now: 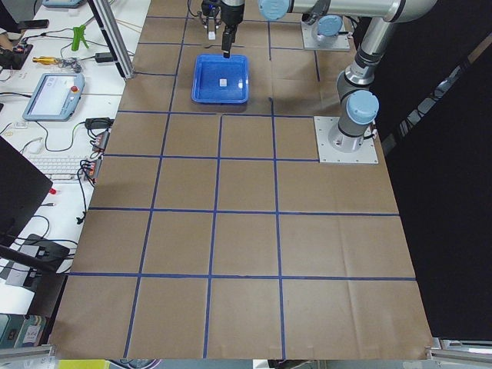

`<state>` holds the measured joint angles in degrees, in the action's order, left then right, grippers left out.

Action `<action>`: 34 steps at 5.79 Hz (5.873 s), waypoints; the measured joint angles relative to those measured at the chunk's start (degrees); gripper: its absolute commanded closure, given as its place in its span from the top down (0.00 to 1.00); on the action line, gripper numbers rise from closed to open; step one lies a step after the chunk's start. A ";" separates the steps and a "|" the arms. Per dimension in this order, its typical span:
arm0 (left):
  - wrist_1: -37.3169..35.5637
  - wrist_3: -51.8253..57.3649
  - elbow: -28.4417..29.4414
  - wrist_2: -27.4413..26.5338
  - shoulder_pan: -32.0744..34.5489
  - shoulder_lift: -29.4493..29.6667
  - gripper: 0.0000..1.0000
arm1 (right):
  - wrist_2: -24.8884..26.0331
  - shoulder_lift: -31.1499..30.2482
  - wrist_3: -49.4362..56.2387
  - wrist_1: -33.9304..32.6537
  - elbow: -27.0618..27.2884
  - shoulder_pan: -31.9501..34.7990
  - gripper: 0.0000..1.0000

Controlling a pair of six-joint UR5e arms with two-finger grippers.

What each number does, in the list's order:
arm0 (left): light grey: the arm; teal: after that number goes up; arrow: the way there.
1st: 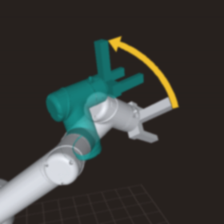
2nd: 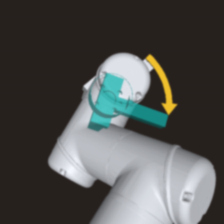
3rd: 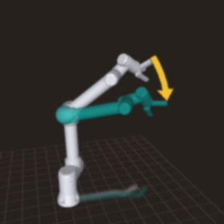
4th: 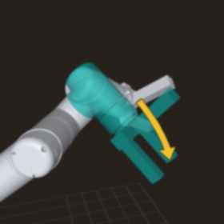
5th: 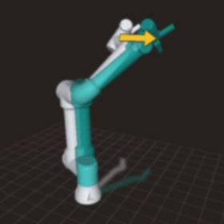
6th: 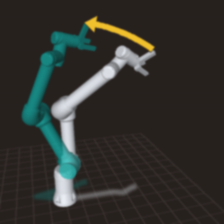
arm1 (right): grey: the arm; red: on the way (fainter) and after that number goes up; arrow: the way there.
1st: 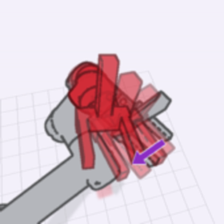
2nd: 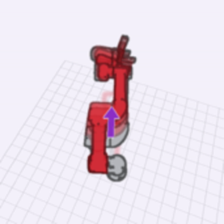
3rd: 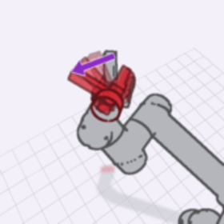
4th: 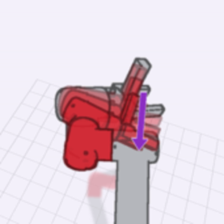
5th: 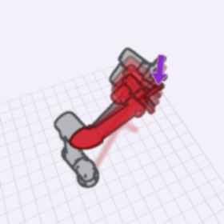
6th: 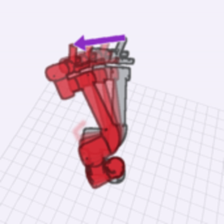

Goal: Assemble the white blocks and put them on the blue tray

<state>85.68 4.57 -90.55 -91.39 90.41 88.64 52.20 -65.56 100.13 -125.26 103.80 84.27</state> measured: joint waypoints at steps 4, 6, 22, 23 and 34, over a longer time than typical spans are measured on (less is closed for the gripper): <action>0.09 -1.61 0.03 -0.10 -0.03 -0.05 0.99 | -1.39 4.48 -25.31 -30.22 8.41 10.77 0.25; 0.03 -1.66 0.03 -0.10 0.02 -0.05 0.99 | -1.43 6.92 -28.53 -34.21 8.56 11.38 0.25; 0.01 -1.67 -0.04 -0.10 0.17 0.04 0.99 | -1.40 7.53 -29.03 -34.37 9.49 13.70 0.25; 0.01 -1.67 -0.05 -0.10 0.14 0.04 0.99 | -1.40 7.54 -29.03 -34.36 9.49 13.72 0.26; -0.05 -1.76 -0.02 -0.10 0.13 0.13 0.99 | -1.38 8.26 -29.03 -34.50 9.21 13.67 0.40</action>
<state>85.63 2.81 -90.58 -91.49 90.53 88.77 50.82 -57.30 71.10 -159.76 113.00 97.94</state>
